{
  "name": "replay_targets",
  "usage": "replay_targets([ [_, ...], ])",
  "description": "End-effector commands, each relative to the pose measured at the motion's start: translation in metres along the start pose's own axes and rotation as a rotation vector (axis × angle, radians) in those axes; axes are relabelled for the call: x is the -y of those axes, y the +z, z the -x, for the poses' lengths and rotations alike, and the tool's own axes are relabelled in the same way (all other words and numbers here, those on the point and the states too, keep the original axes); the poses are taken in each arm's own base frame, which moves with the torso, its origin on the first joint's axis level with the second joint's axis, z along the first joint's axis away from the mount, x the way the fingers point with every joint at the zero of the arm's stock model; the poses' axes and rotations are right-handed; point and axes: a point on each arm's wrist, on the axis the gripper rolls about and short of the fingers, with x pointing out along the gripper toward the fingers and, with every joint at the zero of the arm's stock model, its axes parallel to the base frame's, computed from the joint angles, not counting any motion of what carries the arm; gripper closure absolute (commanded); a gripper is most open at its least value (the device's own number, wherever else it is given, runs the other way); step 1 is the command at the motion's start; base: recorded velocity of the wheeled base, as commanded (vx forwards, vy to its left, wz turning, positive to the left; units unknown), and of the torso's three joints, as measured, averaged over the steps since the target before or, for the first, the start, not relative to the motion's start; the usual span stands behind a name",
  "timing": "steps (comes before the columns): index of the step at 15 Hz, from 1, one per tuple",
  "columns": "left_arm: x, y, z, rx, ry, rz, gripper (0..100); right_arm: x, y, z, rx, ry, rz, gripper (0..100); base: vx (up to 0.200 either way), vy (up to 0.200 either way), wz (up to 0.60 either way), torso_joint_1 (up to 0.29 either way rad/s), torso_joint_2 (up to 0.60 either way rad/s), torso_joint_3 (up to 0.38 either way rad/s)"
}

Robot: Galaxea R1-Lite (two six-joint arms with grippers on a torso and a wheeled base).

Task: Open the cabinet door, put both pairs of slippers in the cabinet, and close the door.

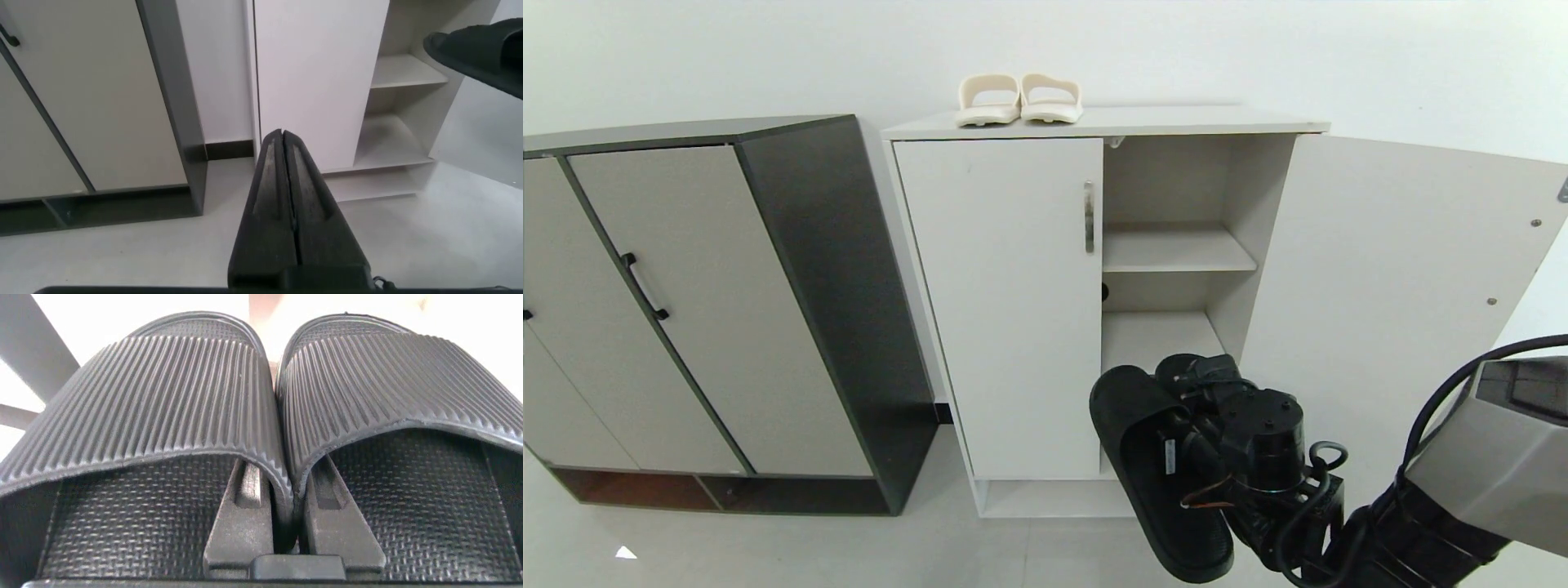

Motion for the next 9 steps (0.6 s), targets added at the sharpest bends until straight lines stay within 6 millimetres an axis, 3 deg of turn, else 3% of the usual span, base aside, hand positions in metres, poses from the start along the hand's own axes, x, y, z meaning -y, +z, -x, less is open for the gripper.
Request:
replay_targets([
  [1,0.0,0.0,0.0,-0.003,0.0,0.0,100,-0.003,0.003,-0.003,0.001,-0.004,-0.002,100,0.0,0.0,0.0,0.0,0.0,0.0],
  [5,0.0,0.0,0.0,-0.003,0.0,0.0,100,-0.009,0.004,-0.008,-0.013,-0.003,0.0,100,0.0,0.0,0.0,0.0,0.0,0.0],
  [9,0.0,0.0,0.0,-0.003,0.0,0.0,100,-0.014,-0.002,-0.009,-0.026,0.009,-0.003,100,0.0,-0.2,0.0,0.004,0.0,0.001],
])
